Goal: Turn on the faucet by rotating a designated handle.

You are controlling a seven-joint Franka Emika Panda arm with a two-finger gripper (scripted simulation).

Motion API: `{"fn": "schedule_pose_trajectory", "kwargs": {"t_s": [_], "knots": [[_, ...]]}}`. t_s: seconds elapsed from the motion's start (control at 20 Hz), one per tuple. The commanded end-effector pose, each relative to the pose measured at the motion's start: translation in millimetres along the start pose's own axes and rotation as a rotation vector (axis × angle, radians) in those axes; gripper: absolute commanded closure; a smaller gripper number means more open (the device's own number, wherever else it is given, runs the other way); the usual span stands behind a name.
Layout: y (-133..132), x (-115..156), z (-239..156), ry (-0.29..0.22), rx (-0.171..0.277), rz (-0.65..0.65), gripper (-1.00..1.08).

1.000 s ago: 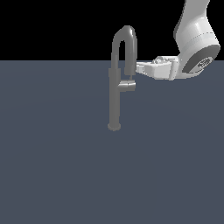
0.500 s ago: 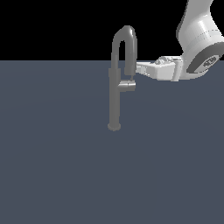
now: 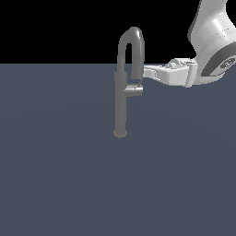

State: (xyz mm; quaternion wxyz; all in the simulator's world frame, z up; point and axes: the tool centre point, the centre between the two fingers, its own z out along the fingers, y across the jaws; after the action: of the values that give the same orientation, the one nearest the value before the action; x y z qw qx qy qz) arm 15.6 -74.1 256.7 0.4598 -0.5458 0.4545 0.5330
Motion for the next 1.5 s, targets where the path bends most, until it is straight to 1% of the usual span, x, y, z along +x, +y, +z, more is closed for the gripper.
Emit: {"fn": "schedule_pose_trajectory", "kwargs": {"t_s": [0.0,0.2,0.25,0.3,0.65,0.7,0.75,1.1,1.15,1.2,1.45], "knots": [[11.5,6.8,-0.1,-0.007,-0.005,0.012,1.08],[24.9,13.8,-0.1,-0.009,-0.007,0.015,1.08],[24.9,13.8,-0.1,-0.009,-0.007,0.015,1.08],[18.1,5.9,0.1,-0.003,-0.006,-0.001,1.08],[41.2,39.6,0.0,-0.008,-0.007,0.014,1.08],[41.2,39.6,0.0,-0.008,-0.007,0.014,1.08],[31.9,21.7,0.2,0.000,-0.009,-0.016,1.08],[43.3,72.9,0.3,-0.008,-0.008,0.014,1.08],[43.3,72.9,0.3,-0.008,-0.008,0.014,1.08],[35.3,47.9,0.4,-0.003,-0.015,-0.023,1.08],[31.8,75.4,0.6,-0.006,-0.011,-0.004,1.08]]}}
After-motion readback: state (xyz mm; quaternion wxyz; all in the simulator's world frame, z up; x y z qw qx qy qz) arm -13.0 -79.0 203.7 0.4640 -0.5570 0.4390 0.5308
